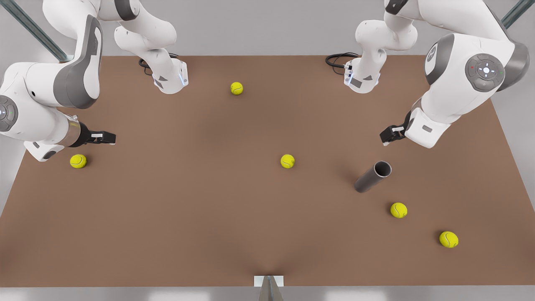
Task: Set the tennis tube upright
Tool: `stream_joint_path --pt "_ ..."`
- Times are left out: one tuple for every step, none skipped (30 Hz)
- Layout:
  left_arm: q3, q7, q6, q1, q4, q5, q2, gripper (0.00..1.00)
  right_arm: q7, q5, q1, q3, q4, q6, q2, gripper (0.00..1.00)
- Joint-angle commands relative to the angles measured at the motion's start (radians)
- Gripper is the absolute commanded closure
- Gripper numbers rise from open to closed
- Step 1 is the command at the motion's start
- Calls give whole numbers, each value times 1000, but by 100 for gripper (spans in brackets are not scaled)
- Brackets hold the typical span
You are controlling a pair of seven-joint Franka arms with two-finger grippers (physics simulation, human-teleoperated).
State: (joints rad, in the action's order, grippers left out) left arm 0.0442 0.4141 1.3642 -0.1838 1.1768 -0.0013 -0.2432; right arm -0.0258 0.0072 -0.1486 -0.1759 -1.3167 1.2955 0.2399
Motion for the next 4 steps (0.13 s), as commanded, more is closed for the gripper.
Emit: stream_joint_path --pt "2 -340 0 0 0 26 1 0 0 0 1 -1 1 -1 -1 0" --pt "3 -337 0 -2 0 26 2 0 0 2 1 -1 1 -1 -2 0" --pt "3 -327 -7 -2 0 26 5 0 0 0 1 -1 1 -1 -1 0" --pt "5 -327 -7 -3 0 26 7 0 0 0 1 -1 1 -1 -1 0"
